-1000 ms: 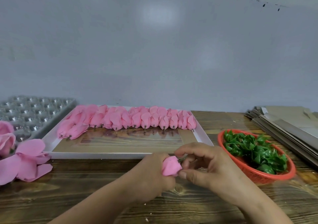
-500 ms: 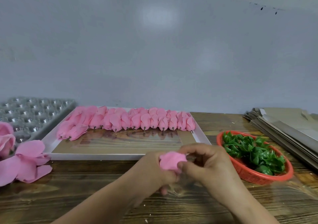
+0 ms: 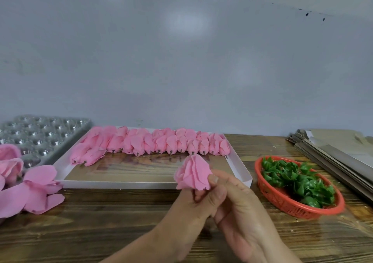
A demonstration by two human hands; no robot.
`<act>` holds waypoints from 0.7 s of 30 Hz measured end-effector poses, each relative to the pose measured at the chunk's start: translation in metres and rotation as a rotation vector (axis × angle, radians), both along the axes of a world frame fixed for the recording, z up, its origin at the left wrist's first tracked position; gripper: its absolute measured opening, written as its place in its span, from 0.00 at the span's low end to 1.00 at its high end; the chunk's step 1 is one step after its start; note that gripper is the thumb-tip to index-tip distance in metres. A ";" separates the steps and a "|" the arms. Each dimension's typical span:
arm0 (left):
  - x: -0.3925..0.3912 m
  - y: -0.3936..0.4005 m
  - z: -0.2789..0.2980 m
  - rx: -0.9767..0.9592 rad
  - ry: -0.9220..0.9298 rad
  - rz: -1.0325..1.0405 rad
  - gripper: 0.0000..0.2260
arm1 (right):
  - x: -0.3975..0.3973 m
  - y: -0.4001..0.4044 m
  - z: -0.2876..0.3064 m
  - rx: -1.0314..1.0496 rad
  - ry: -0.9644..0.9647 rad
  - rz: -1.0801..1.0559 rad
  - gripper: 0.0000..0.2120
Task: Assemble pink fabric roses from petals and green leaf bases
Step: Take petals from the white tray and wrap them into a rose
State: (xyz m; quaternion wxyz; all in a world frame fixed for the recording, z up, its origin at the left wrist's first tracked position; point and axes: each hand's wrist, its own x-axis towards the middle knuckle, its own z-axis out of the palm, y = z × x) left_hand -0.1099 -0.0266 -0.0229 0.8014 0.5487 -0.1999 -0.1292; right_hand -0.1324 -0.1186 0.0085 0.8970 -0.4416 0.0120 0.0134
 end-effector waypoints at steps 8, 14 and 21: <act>0.011 0.012 0.009 -0.098 0.127 -0.022 0.18 | 0.004 0.003 -0.005 -0.060 0.095 0.032 0.13; 0.013 0.011 0.017 -0.191 0.272 -0.007 0.25 | 0.003 0.006 -0.013 -0.315 -0.119 -0.133 0.07; 0.010 0.008 0.017 -0.277 0.459 0.030 0.29 | 0.005 0.012 -0.030 -1.000 -0.447 -0.534 0.13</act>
